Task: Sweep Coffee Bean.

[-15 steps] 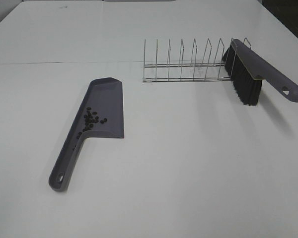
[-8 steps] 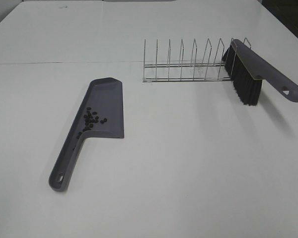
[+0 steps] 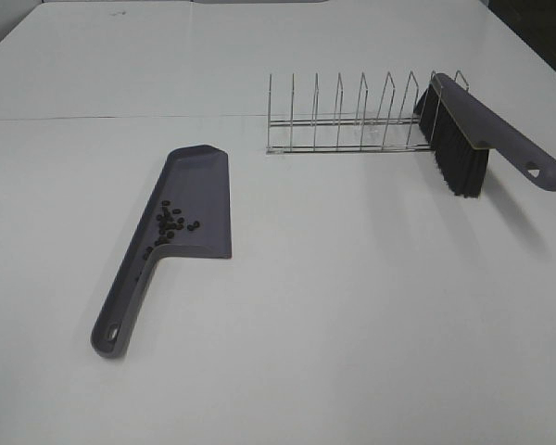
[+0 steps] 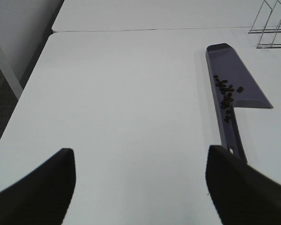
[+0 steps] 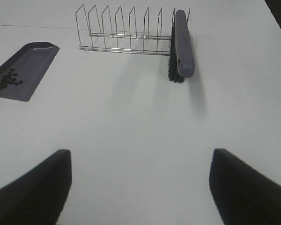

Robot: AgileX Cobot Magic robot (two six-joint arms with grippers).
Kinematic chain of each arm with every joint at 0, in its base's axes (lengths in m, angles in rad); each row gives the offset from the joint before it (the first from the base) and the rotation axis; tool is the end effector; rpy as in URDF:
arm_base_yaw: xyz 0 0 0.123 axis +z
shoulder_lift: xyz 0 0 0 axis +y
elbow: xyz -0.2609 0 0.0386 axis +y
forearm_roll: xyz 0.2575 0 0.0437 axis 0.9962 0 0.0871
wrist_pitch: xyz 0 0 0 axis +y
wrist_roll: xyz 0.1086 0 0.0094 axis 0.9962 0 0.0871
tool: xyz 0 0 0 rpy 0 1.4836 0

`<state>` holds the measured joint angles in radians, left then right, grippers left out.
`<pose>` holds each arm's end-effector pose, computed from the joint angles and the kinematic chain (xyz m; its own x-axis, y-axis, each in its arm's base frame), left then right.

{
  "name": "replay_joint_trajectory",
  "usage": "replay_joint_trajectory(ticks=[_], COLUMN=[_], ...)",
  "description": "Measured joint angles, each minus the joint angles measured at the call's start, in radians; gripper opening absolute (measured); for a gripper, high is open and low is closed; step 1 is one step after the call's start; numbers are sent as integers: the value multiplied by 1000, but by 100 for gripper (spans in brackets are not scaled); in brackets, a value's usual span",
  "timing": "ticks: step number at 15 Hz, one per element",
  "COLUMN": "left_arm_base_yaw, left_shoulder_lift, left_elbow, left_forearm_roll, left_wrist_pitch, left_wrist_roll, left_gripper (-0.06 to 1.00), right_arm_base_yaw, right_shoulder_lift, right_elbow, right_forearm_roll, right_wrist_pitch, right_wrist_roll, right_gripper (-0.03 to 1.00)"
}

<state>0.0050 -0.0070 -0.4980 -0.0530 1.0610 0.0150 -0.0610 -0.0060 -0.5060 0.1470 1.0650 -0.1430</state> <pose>0.0402 -0.0048 0.2734 -0.4516 -0.0131 -0.8921 0.0314 0.9990 -0.0306 0.0395 0.0116 0.2761 -0.4392 -0.0440 -0.8973 -0.0856 0.9963 -0.0070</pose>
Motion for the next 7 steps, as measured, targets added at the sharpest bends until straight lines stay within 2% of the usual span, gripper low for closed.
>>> replay_joint_trajectory(ticks=[7], left_arm_base_yaw=[0], left_shoulder_lift=[0], left_elbow=[0], left_forearm_roll=[0], left_wrist_pitch=[0], left_wrist_roll=[0], left_gripper=[71], right_arm_base_yaw=[0], right_shoulder_lift=[0], right_elbow=[0], right_forearm_roll=[0], right_wrist_pitch=[0], right_wrist_roll=[0], right_gripper=[76])
